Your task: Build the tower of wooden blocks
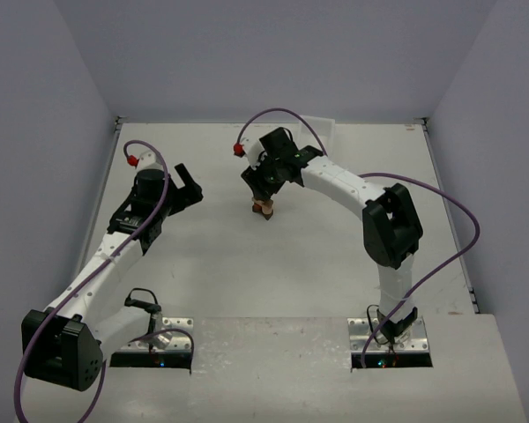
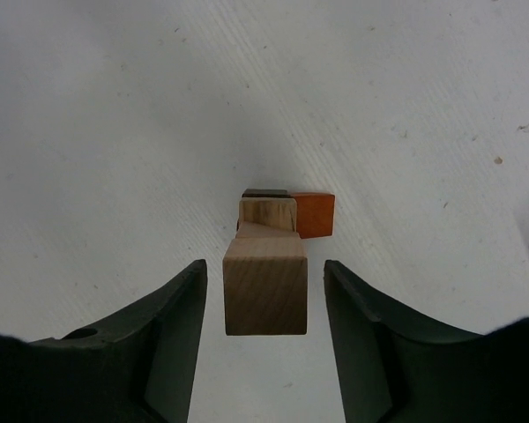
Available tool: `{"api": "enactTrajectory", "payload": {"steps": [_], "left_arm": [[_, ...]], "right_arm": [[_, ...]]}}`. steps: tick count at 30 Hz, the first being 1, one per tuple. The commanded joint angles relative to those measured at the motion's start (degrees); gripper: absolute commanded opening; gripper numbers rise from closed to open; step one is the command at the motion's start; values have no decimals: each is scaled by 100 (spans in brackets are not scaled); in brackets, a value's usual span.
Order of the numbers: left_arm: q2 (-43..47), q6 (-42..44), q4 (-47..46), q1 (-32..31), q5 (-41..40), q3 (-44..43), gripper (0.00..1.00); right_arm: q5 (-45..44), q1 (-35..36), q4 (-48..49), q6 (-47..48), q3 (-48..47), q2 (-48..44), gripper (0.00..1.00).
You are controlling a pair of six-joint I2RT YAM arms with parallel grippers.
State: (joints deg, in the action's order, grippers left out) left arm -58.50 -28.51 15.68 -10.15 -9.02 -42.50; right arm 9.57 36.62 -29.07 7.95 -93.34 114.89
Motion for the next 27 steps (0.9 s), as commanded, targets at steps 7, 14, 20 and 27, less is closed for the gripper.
{"api": "enactTrajectory", "payload": {"steps": [7,14,20,27], "left_arm": [[108,5,-188,-13,-5,49,100],[201,4,-205,-13,5,75,100],[225,21,-214,-13,5,76,100],[239,30,-232,-13,5,84,100]], "right_arm": [[37,31,149,-257,120,-428,65],[-341,82,200,-265,223,-459,66],[-508,143,199,-206,229,-432,64],[-491,170,229,-192,298,-491,55]]}}
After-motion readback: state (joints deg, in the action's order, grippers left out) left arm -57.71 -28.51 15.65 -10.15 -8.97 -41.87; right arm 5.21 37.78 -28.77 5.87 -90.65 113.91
